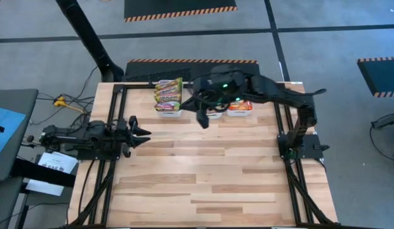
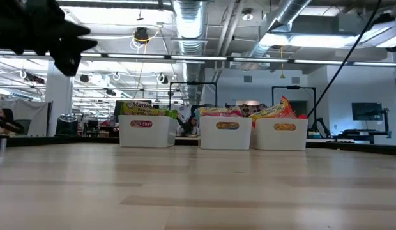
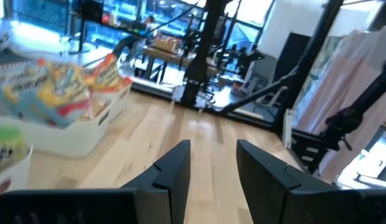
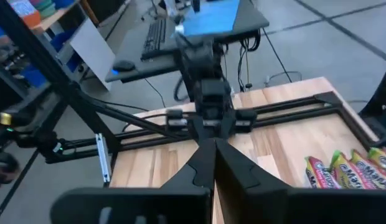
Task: Sort Maruchan noodles
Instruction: Return to Home Position
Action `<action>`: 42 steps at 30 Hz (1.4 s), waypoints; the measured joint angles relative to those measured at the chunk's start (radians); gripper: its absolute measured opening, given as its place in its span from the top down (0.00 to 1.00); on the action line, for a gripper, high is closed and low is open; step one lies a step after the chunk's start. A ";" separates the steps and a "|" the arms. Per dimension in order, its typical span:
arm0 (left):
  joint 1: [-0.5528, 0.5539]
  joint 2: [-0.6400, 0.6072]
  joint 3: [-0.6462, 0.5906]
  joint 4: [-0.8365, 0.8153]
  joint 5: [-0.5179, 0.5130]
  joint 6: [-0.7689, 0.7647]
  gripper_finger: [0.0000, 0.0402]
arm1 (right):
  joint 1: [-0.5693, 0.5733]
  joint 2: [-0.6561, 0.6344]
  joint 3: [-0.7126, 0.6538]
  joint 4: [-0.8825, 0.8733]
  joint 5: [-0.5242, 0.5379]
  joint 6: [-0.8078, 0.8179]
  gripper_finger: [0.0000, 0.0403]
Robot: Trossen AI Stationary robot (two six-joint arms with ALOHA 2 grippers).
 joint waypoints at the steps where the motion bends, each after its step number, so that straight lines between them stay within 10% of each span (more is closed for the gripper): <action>1: 0.000 -0.001 -0.020 0.013 -0.009 -0.008 0.71 | 0.000 -0.019 0.000 -0.008 0.000 -0.001 0.92; 18: 0.000 0.000 -0.080 0.035 -0.076 -0.096 0.71 | 0.197 -0.467 -0.114 -0.270 0.398 -0.127 0.92; 24: 0.000 0.000 -0.080 0.035 -0.077 -0.118 0.71 | 0.373 -0.694 -0.451 -0.180 0.649 -0.138 0.92; 34: 0.000 0.000 -0.082 0.035 -0.077 -0.113 0.71 | 0.467 -1.099 -1.162 0.355 0.597 -0.184 0.92; 42: 0.001 0.000 -0.082 0.035 -0.076 -0.113 0.71 | 0.448 -1.354 -1.572 0.440 0.567 -0.067 0.92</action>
